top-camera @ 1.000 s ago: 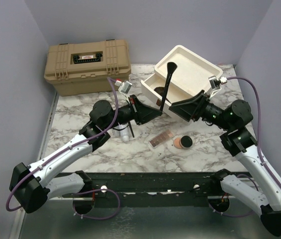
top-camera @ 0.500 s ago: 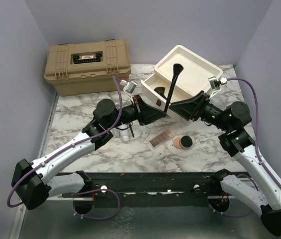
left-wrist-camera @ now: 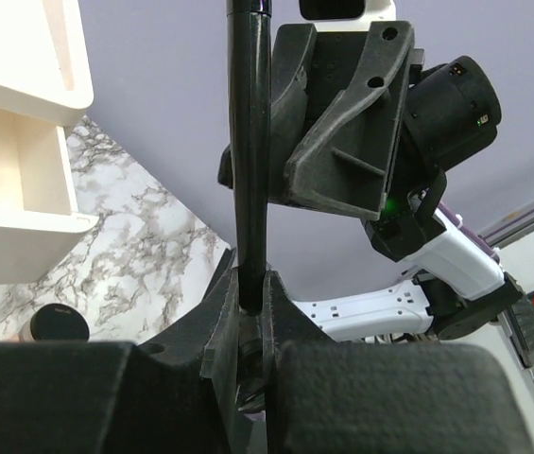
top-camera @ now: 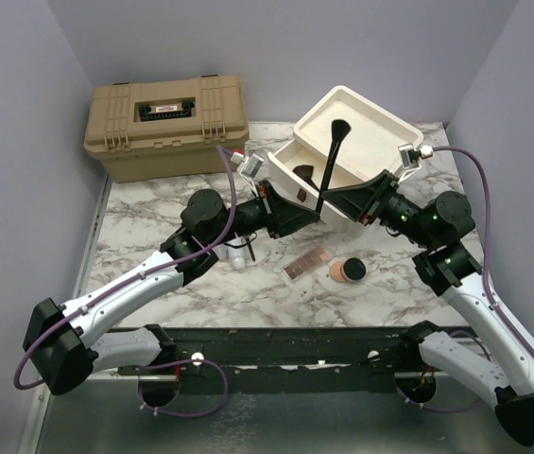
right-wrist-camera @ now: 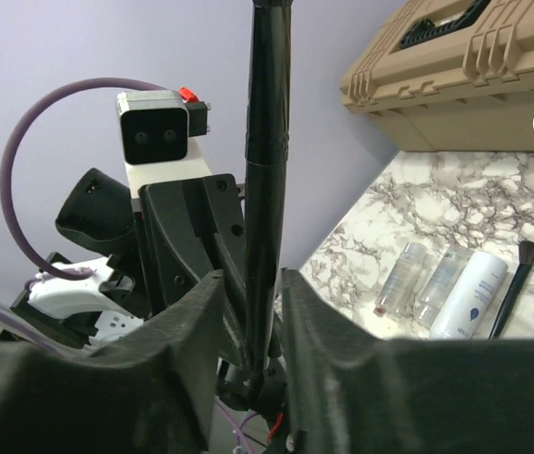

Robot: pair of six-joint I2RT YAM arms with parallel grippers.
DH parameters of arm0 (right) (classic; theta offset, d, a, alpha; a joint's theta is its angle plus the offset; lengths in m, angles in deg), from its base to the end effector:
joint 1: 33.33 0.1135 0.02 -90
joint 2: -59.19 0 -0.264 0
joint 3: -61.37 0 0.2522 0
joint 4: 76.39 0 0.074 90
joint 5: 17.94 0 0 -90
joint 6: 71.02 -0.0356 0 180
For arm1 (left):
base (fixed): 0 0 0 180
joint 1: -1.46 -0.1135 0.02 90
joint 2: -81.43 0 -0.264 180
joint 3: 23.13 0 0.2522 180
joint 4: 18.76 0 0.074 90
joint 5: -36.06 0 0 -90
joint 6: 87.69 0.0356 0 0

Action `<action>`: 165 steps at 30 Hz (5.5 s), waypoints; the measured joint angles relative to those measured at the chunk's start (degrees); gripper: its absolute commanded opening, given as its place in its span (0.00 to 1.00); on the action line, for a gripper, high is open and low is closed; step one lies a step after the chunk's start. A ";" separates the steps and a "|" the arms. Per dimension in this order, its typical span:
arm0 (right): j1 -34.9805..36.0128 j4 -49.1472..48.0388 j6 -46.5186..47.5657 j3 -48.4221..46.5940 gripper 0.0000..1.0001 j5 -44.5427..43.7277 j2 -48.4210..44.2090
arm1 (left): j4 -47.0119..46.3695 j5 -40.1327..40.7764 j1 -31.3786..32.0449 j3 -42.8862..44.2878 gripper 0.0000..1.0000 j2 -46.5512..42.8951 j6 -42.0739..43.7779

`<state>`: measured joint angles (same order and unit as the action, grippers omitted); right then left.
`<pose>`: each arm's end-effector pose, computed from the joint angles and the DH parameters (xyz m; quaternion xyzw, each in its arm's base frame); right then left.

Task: Organize the makeup
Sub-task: Place the makeup brush in the drawer.

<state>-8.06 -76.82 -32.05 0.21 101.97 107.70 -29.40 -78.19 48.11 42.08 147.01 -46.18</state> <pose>0.1672 0.0986 0.3902 -0.0630 0.6308 0.5935 0.4958 0.1732 -0.2048 0.3712 0.1511 0.6292 -0.6447 0.4069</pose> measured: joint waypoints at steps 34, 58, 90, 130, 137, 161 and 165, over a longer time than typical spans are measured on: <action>0.68 -2.43 -4.52 0.00 0.32 0.11 1.57 | -5.95 0.00 0.35 -0.35 0.00 0.87 -4.85; 0.92 -3.78 -5.86 0.46 0.19 0.13 1.57 | -6.80 -0.20 0.35 -0.70 0.00 1.62 -5.53; 0.92 10.51 0.96 0.09 0.01 -7.34 1.88 | 14.84 9.38 0.35 5.03 0.77 0.61 6.01; 5.05 69.59 51.30 -51.76 0.07 -25.70 43.34 | 33.11 28.52 -2.78 5.01 0.99 -3.04 7.58; 5.11 70.01 52.37 -51.80 0.07 -27.87 44.50 | 33.40 28.06 -3.17 5.01 0.99 -3.04 7.63; 5.11 69.46 54.73 -47.74 0.14 -37.03 44.94 | 33.44 25.88 -3.91 5.01 0.99 -2.45 7.61; 5.11 69.31 54.69 -47.74 0.18 -37.13 44.92 | 33.35 26.16 -3.96 4.92 0.99 -3.19 7.39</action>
<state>-2.94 -7.52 22.64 -47.53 64.84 152.62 3.95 -52.03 44.16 46.99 143.82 -38.80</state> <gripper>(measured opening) 0.172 0.987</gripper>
